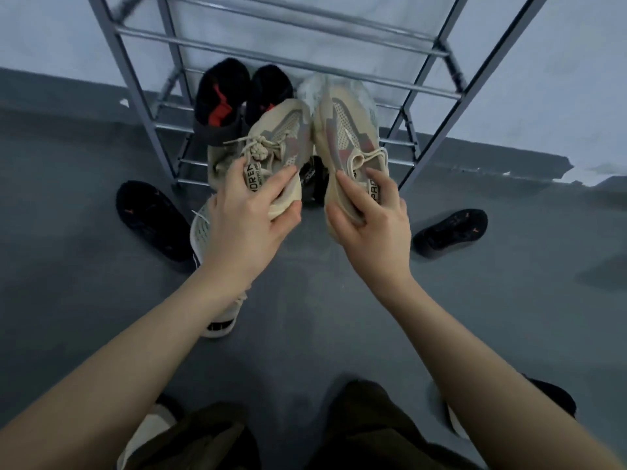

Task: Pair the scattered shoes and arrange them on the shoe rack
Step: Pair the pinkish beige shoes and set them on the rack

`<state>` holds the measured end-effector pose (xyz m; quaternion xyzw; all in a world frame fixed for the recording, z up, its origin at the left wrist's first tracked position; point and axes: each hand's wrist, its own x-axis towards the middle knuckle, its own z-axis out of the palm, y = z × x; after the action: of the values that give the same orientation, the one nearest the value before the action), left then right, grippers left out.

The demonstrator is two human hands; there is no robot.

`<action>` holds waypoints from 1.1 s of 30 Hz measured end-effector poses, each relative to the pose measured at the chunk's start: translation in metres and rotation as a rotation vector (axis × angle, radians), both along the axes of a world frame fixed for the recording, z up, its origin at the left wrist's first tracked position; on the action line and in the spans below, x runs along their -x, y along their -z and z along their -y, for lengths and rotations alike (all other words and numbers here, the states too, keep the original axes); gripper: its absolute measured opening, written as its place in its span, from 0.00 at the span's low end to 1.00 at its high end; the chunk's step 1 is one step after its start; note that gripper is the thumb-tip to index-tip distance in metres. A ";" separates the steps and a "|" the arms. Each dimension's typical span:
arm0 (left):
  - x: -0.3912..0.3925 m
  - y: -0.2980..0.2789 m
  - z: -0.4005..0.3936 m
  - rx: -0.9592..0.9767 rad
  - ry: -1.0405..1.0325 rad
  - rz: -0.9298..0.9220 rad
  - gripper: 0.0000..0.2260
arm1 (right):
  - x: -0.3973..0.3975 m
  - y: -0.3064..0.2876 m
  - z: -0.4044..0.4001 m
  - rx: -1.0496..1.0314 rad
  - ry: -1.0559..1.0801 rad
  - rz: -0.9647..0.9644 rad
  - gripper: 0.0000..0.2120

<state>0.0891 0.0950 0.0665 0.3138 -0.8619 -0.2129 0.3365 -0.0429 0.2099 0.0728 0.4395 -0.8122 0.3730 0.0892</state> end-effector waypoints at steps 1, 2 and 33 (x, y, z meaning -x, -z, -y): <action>-0.002 -0.011 0.004 0.017 -0.007 -0.016 0.20 | -0.002 -0.011 0.005 0.015 -0.006 -0.013 0.20; -0.004 -0.023 0.007 0.032 -0.015 -0.033 0.20 | -0.004 -0.022 0.010 0.030 -0.014 -0.020 0.20; 0.075 -0.073 0.254 0.023 -0.151 0.067 0.20 | 0.068 -0.062 0.280 0.023 -0.016 0.069 0.19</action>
<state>0.0139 -0.1586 0.1397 0.3809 -0.8490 -0.1665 0.3263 -0.1104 -0.0699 0.1343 0.4319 -0.8069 0.3979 0.0633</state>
